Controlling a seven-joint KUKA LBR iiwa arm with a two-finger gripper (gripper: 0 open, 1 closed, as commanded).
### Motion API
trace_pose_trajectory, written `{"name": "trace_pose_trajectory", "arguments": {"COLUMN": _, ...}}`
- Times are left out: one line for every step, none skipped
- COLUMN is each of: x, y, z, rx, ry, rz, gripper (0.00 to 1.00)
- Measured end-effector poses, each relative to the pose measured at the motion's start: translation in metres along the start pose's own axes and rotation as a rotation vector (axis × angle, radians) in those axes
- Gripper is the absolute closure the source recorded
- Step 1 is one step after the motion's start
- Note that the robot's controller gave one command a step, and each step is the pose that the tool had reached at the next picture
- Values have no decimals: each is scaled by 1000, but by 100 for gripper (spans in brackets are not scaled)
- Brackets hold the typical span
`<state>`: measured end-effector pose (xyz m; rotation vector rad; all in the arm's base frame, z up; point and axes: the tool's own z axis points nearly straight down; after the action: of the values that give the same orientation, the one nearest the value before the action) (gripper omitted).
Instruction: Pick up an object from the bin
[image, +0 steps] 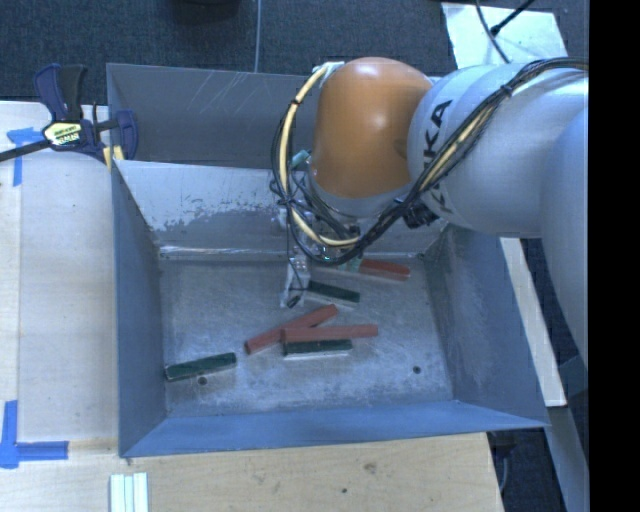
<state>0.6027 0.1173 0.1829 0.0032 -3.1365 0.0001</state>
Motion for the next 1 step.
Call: {"name": "trace_pose_trajectory", "arguments": {"x": 49, "y": -48, "z": 85, "rx": 2, "ry": -1, "rz": -72, "gripper": 0}}
